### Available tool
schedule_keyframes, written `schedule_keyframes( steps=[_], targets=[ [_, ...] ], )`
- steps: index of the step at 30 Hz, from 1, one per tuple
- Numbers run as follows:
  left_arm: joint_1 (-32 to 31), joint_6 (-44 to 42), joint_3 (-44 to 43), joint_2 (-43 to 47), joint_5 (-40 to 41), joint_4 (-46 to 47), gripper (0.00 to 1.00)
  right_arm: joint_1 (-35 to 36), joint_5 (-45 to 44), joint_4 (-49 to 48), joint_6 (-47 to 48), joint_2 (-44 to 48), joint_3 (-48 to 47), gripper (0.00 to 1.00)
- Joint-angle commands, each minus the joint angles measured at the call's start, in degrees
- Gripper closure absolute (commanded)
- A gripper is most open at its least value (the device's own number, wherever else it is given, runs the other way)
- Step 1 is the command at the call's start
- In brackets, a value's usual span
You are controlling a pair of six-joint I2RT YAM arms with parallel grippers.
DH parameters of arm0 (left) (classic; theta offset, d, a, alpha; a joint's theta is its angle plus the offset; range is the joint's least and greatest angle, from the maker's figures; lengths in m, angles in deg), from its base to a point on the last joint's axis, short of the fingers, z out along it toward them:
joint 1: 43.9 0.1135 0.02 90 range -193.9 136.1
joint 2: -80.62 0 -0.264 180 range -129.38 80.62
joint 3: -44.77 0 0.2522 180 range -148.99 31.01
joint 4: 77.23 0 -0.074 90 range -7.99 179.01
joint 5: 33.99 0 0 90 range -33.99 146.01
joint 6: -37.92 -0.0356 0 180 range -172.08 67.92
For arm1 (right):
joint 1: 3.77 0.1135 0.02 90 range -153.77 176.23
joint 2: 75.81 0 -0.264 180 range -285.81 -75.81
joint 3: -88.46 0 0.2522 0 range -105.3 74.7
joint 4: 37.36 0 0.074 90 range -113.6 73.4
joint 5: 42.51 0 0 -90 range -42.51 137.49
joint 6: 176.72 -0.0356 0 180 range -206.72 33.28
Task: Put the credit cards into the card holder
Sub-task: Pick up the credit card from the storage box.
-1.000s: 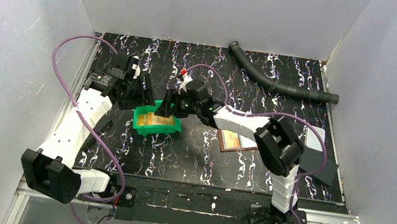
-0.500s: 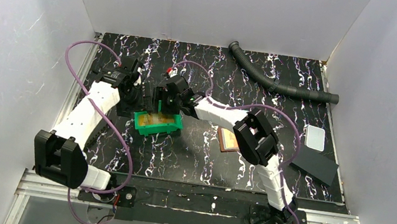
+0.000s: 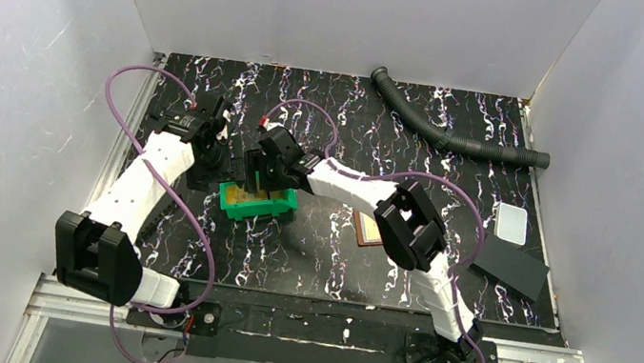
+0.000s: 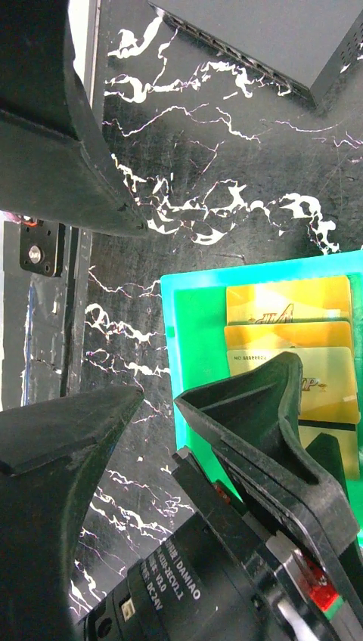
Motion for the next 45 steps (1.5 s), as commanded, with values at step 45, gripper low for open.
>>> schedule_keyframes(
  steps=[45],
  targets=[
    [1.2,1.7,-2.6,0.5,4.0,-3.6,0.27,4.0,-7.8,18.2,1.7,-10.0,-17.6,0.24]
  ],
)
